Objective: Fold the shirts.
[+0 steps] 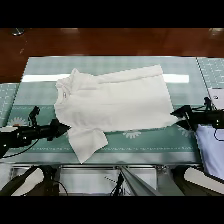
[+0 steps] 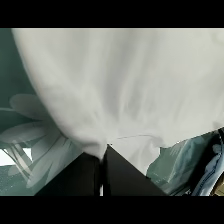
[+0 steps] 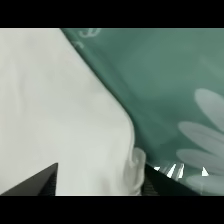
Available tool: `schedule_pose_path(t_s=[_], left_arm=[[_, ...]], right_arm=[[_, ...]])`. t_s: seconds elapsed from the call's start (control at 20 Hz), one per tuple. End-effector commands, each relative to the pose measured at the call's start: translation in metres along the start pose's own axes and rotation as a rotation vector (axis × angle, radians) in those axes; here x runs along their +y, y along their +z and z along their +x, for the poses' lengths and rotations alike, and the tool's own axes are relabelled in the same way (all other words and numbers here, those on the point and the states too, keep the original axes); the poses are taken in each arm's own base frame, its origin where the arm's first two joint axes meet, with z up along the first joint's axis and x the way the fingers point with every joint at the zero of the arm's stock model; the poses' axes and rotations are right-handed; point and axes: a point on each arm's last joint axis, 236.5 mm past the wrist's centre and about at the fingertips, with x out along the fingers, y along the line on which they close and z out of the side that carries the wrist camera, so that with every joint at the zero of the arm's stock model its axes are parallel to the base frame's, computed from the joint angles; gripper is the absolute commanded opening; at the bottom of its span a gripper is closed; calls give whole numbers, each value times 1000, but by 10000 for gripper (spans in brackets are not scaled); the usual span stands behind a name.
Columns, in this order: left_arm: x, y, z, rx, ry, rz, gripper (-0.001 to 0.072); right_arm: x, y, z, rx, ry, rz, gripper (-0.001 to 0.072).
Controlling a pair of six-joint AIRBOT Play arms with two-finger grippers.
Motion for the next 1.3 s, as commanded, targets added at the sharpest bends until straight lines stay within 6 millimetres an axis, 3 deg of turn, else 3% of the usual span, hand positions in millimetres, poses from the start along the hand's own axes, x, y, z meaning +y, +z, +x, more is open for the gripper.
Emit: schedule_pose_path(t_s=[0.0, 0.05, 0.1, 0.2, 0.25, 0.35, 0.45, 0.5, 0.55, 0.65, 0.75, 0.9, 1.0, 1.1, 1.25], left_arm=[[0, 0, 0, -1, 0, -1, 30], [0, 0, 0, -1, -1, -2, 30], [-3, 2, -1, -6, -12, -4, 30], [-25, 25, -12, -54, -40, 66, 29], [-57, 49, -29, -127, -94, 125, 28], [-145, 101, -85, -321, -209, 304, 28], [-243, 129, -162, -526, -275, 539, 28], [-288, 131, -201, -617, -293, 657, 28], [-331, 122, -239, -700, -310, 776, 28], [-398, 91, -301, -836, -328, 976, 28], [-438, 52, -347, -957, -274, 1138, 28], [-463, -7, -399, -1123, -169, 1222, 28], [-459, -42, -429, -1251, -39, 1253, 29], [-439, -70, -458, -1391, 151, 1250, 29], [-402, -104, -489, -1511, 342, 1177, 29]], right_arm=[[21, 0, 22, 58, -3, -48, 383], [27, -2, 24, 69, -4, -91, 108], [36, -2, 24, 74, 0, -132, 21], [77, -1, 3, 112, 49, -254, 21], [106, 8, -18, 90, 61, -351, 20], [182, 41, -83, -103, 80, -521, 20], [270, 59, -175, -373, 142, -672, 20], [310, 58, -228, -516, 184, -723, 20], [340, 44, -272, -618, 219, -792, 20], [377, -3, -347, -788, 263, -914, 21], [389, -60, -401, -928, 293, -996, 21], [367, -144, -440, -1040, 228, -1110, 21], [346, -179, -467, -1151, 172, -1093, 21], [322, -204, -485, -1235, 115, -1053, 21], [287, -231, -482, -1221, 49, -999, 21]])
